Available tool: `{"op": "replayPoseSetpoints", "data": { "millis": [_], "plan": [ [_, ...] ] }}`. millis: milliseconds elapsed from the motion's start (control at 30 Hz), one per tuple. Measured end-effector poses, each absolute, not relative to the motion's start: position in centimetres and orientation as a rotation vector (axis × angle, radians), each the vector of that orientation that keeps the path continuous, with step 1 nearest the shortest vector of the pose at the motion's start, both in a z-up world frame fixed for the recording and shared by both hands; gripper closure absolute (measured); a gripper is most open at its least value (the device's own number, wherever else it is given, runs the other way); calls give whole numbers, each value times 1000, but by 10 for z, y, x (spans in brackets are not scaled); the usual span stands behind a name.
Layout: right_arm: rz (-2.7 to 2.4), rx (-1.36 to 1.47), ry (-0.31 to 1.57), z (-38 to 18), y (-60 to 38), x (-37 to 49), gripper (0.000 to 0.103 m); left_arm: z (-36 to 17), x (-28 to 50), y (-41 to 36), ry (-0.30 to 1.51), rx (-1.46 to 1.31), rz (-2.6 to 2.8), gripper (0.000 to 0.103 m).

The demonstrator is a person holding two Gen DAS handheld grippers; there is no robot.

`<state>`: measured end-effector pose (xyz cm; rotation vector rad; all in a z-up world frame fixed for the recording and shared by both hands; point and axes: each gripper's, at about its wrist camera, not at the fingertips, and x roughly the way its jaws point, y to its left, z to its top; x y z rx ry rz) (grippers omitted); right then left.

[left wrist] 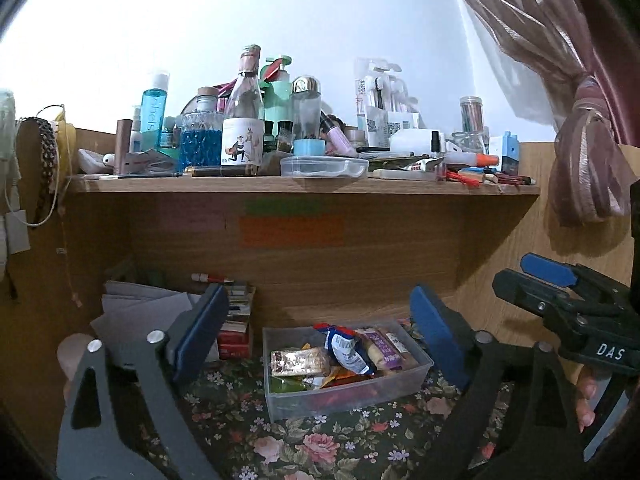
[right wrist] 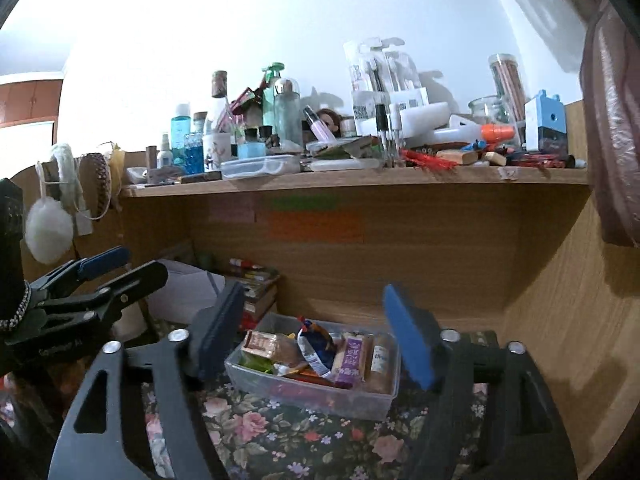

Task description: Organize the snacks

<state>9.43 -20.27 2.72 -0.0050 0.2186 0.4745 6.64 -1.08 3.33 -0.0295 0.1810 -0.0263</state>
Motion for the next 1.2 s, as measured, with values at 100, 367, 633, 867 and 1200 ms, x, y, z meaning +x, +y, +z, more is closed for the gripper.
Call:
{"op": "replayPoseSetpoints", "data": {
  "millis": [100, 367, 633, 867, 1200],
  "plan": [
    [468, 3, 219, 26, -205, 89, 18, 32, 61, -12, 179, -35, -23, 3],
    [424, -16, 212, 21, -202, 79, 2, 26, 55, -16, 178, -34, -8, 0],
    [393, -30, 202, 16, -199, 77, 0, 23, 55, -15, 180, -35, -10, 0],
    [390, -21, 211, 13, -201, 79, 0, 23, 54, -17, 177, -28, -3, 0],
    [381, -23, 210, 12, -201, 79, 0, 20, 54, -16, 180, -17, -13, 0]
  ]
}}
